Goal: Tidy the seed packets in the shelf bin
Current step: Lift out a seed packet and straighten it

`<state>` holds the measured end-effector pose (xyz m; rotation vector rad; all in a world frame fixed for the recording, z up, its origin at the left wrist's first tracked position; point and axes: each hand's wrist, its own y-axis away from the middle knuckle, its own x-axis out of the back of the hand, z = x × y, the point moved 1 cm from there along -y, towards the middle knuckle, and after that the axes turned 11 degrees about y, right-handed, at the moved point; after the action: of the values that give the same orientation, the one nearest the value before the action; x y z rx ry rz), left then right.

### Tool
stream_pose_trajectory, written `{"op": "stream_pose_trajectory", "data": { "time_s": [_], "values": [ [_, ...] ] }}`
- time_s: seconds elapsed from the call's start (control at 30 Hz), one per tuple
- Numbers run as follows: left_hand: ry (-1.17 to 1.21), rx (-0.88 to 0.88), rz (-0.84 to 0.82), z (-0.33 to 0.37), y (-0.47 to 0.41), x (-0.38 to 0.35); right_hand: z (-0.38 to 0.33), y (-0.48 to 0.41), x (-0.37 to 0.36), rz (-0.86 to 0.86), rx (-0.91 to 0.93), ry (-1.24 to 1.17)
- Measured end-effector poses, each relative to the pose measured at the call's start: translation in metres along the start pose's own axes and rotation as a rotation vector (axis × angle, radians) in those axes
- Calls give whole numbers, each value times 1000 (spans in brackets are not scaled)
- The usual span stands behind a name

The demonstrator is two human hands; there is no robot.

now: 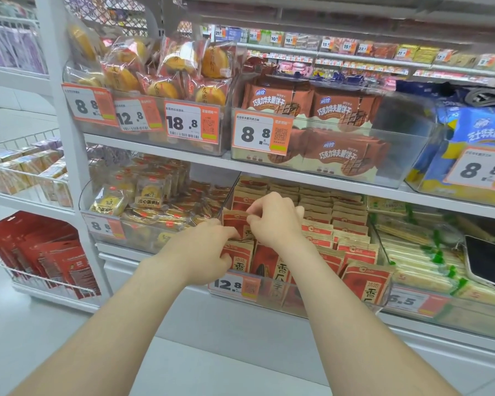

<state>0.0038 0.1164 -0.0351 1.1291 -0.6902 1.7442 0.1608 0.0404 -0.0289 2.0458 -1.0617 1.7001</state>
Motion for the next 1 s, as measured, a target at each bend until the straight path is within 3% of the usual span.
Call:
{"op": "stream_pose_trajectory", "data": {
  "time_s": [0.2, 0.43, 0.57, 0.7, 0.77, 0.87, 1.0],
  "values": [
    [94, 43, 46, 6, 2, 8, 6, 13, 21, 295, 218, -233],
    [143, 112, 305, 20, 4, 11, 27, 33, 49, 754, 344, -373],
    [312, 111, 525, 43, 3, 14, 37, 50, 73, 879, 296, -482],
    [545, 0, 662, 76, 3, 10, 51, 74, 89, 905, 318, -431],
    [753, -64, 631, 93, 3, 7, 56, 87, 91, 847, 315, -415],
    [1148, -108, 409, 122, 7, 0, 66, 103, 89, 744, 235, -455],
    [1246, -130, 239, 147, 12, -17, 72, 118, 89, 662, 31, -723]
  ]
}}
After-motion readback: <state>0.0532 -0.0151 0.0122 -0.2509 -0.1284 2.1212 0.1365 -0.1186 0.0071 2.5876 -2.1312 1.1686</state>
